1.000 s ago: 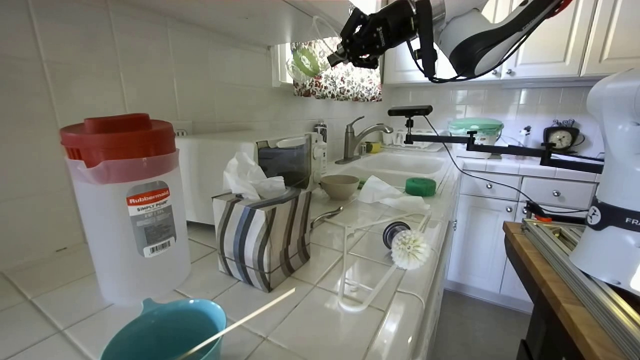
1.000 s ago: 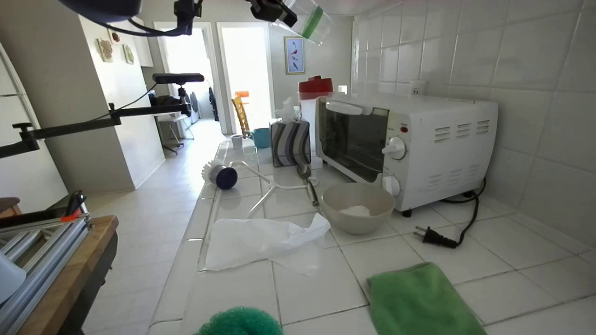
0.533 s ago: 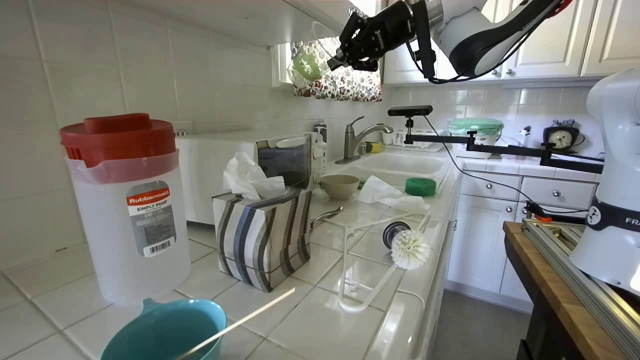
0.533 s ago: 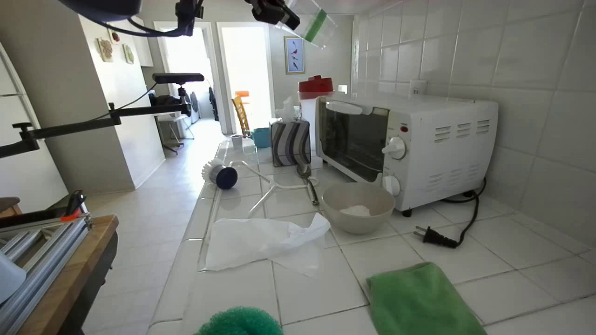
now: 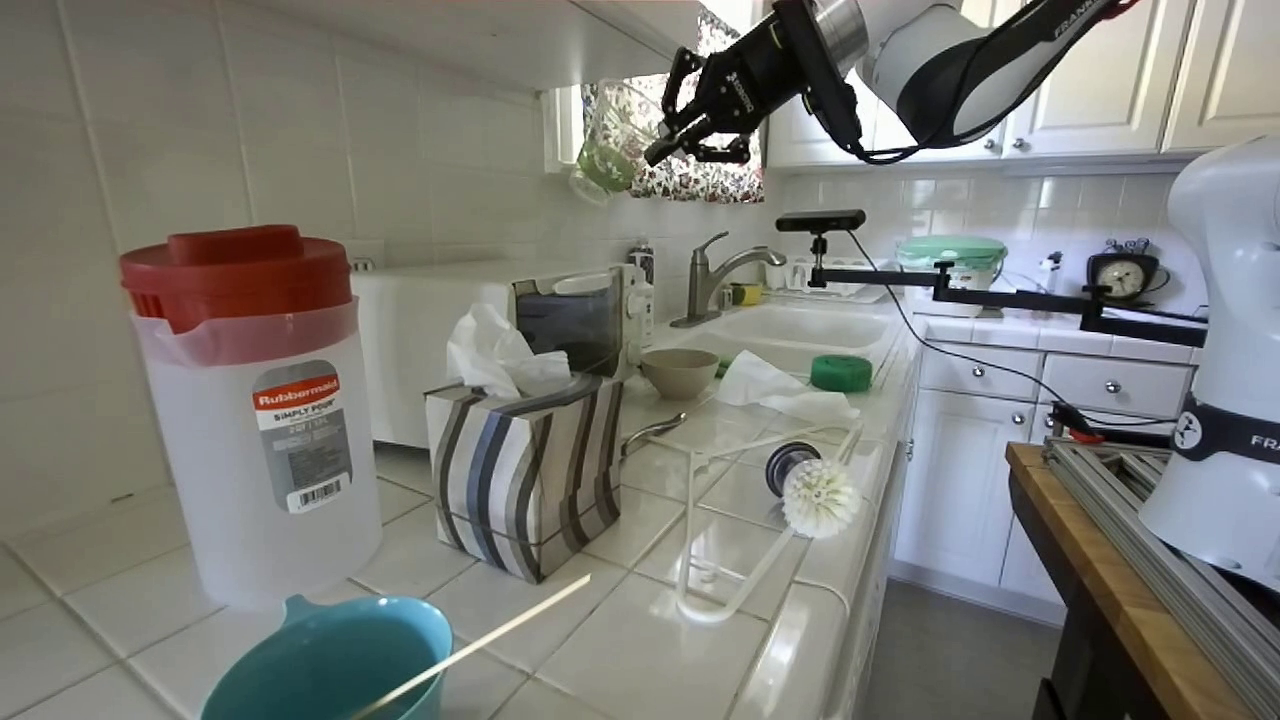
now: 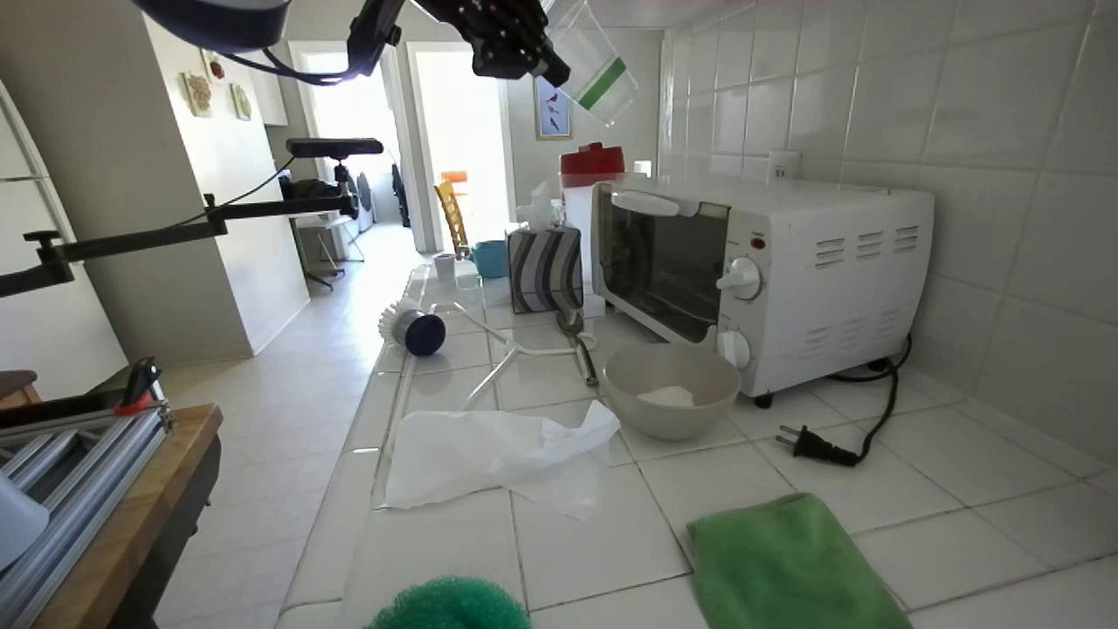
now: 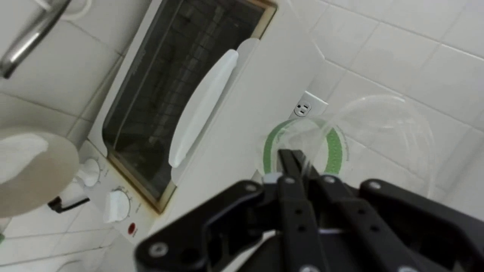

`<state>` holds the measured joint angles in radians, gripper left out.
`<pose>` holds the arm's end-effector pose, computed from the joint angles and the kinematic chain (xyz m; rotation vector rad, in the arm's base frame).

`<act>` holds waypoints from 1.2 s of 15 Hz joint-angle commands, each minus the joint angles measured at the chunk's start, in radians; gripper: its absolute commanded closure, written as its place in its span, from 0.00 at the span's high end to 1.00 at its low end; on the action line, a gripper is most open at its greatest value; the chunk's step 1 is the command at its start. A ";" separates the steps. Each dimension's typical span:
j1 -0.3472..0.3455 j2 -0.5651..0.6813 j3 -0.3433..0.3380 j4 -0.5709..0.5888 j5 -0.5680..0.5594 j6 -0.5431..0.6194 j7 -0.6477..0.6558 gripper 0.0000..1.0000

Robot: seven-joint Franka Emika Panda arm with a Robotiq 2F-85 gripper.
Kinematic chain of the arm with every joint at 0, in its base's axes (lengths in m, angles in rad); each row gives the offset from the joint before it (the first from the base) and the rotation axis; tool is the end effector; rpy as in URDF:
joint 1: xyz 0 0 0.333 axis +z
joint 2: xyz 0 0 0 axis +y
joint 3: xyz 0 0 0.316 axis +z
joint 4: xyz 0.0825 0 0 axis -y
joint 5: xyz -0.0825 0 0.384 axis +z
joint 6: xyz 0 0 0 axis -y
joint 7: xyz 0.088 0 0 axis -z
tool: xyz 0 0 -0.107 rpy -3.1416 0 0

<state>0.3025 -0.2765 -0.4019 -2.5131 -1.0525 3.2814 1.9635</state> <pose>0.4584 0.0355 0.4683 -2.0833 1.1292 -1.0180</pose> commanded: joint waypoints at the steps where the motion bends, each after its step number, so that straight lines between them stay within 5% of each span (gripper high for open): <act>1: 0.060 -0.012 -0.036 -0.022 0.111 0.000 0.087 0.01; 9: 0.188 -0.019 -0.101 -0.056 0.315 0.042 0.273 0.01; 14: 0.169 -0.001 -0.083 -0.040 0.295 0.029 0.262 0.01; 18: 0.364 -0.027 -0.219 -0.103 0.348 0.045 0.322 0.01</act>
<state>0.5304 -0.2779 -0.5206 -2.5714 -0.7532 3.3106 2.2497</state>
